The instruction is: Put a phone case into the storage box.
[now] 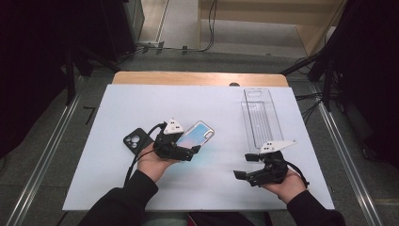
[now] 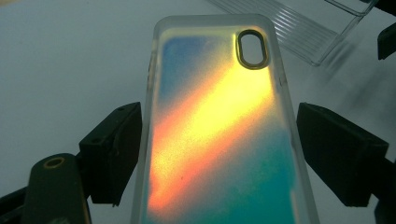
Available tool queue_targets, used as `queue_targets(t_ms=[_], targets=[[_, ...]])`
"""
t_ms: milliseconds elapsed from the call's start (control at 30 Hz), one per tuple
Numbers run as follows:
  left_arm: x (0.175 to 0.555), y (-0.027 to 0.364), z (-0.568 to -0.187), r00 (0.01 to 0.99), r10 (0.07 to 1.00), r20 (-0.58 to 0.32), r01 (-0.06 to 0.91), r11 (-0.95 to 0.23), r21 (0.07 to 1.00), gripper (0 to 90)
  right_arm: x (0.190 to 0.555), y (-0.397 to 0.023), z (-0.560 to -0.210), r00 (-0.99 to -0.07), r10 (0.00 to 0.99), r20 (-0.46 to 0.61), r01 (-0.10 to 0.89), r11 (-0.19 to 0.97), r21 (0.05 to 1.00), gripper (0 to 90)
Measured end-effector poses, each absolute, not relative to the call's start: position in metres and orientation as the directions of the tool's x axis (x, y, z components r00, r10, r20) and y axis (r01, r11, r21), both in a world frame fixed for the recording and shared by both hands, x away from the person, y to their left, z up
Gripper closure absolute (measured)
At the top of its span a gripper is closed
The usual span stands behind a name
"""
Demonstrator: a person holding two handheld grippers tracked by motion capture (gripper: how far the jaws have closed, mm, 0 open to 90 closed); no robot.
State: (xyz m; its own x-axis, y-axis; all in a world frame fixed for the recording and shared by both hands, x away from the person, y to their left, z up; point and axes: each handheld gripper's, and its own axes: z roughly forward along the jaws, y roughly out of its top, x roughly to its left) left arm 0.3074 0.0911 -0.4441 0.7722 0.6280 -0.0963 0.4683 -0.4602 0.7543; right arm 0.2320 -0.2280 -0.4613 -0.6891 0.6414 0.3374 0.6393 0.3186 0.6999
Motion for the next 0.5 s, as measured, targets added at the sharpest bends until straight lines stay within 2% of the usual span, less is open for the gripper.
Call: queue_targets(t_ms=[500], targets=[[0.293,0.096,-0.456,0.69,0.718,-0.091,0.465,-0.343,0.816,17.2,0.242,-0.211,-0.45,-0.646,0.673,0.36,0.652,0.242,0.718,12.4]])
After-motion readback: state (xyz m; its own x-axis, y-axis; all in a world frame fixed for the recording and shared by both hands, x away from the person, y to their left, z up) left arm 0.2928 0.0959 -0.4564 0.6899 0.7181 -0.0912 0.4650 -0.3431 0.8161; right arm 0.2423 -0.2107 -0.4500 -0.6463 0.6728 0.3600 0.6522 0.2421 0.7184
